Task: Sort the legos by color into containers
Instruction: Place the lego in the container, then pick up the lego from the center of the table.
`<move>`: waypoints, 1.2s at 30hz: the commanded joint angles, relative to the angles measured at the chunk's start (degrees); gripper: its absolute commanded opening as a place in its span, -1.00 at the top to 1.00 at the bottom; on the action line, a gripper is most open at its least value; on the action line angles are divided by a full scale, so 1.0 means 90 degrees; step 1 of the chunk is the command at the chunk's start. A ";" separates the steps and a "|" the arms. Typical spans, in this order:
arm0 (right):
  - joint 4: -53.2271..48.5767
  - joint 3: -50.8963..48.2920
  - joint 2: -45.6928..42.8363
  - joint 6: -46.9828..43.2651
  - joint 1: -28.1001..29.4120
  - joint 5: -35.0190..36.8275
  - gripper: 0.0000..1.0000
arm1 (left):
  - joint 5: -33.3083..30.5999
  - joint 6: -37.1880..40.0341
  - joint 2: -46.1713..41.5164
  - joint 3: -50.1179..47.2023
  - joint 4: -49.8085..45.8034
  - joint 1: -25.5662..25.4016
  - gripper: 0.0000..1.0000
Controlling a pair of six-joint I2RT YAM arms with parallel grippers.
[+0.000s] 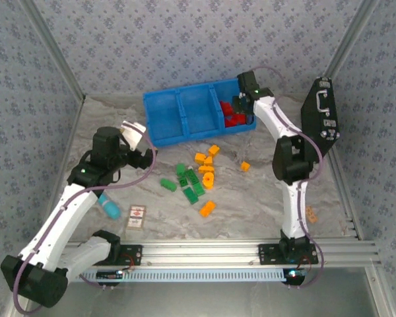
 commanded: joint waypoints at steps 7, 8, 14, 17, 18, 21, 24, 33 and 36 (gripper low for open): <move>-0.0475 0.2259 0.1474 0.0043 -0.0149 -0.0285 0.32 | 0.0376 0.0155 0.0747 0.0160 0.0140 0.0186 -1.00; -0.0481 0.2249 0.1464 0.0075 -0.0167 -0.0380 0.29 | 0.0396 0.0160 0.0801 0.0182 0.0127 0.0196 -1.00; -0.0141 0.1233 0.0800 0.0042 -0.0176 -0.0532 0.01 | 0.0664 0.0068 0.0715 0.0212 0.0167 0.0236 -1.00; 0.0063 0.0498 0.0245 0.0060 -0.0183 -0.0476 -0.04 | 0.0732 0.0016 0.0561 0.0219 0.0168 0.0237 -1.00; 0.0112 0.0264 0.0039 0.0070 -0.0168 -0.0473 -0.04 | 0.0764 -0.0004 0.0503 0.0212 0.0175 0.0238 -1.00; 0.0287 -0.0762 -0.0794 0.0136 -0.0128 -0.0428 -0.02 | 0.0840 -0.0086 0.0257 0.0207 0.0220 0.0236 -1.00; 0.0353 -0.1973 -0.1713 0.0350 -0.0041 -0.0271 -0.02 | 0.0751 -0.0247 0.0059 0.0218 0.0221 0.0237 -1.00; 0.0738 -0.5389 -0.4019 0.0595 0.0368 -0.0401 -0.28 | 0.0776 -0.0406 -0.0513 0.0232 -0.0020 0.0196 -1.00; 0.0904 -0.6066 -0.4569 0.0029 0.0631 -0.0503 -0.46 | 0.0807 -0.0433 -0.0690 0.0193 0.0026 0.0189 -1.00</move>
